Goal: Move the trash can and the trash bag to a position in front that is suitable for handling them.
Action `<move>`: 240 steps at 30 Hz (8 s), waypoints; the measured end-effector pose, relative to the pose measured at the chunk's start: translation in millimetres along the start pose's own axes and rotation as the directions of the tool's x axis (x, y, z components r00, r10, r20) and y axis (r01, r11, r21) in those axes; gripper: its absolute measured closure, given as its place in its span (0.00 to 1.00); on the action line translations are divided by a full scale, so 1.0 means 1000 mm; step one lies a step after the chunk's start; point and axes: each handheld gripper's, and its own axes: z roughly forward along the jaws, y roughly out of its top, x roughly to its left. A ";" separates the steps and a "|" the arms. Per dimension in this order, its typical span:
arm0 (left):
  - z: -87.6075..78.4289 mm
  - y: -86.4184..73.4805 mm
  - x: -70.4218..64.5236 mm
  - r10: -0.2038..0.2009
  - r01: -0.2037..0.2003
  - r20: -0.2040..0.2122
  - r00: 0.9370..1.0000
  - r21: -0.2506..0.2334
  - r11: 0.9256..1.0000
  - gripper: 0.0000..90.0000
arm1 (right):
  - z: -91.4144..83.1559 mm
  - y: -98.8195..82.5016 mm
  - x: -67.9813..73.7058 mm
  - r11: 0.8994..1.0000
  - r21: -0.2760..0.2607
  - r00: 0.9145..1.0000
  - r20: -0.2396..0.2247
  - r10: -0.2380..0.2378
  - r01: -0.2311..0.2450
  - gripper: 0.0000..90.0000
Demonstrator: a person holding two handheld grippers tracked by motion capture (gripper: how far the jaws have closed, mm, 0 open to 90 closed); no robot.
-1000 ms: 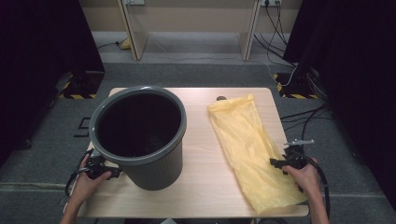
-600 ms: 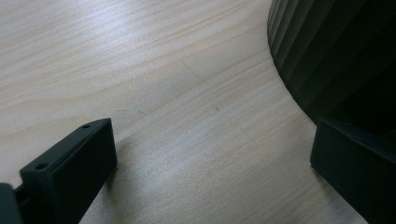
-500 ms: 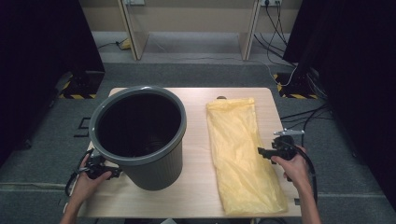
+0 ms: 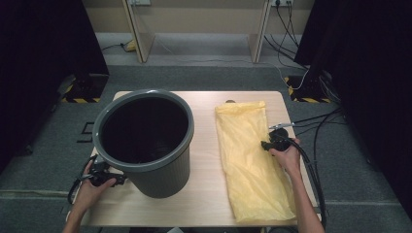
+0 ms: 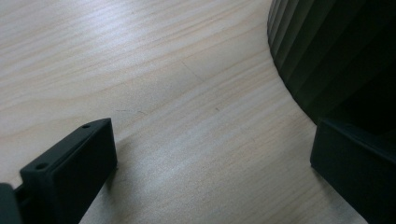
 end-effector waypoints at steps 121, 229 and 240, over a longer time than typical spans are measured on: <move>0.015 0.120 -0.048 0.022 -0.001 0.118 0.993 -0.176 0.984 0.17 | -0.031 0.094 0.130 0.977 -0.201 0.989 -0.111 -0.097 0.073 0.37; 0.033 0.034 -0.025 0.060 -0.058 0.069 0.996 -0.035 0.998 0.14 | -0.020 -0.036 0.067 0.999 -0.034 0.998 0.062 -0.030 0.032 0.25; 0.033 0.034 -0.025 0.061 -0.059 0.069 0.996 -0.035 0.998 0.14 | -0.008 -0.014 0.063 0.999 -0.044 0.997 0.068 -0.025 0.028 0.27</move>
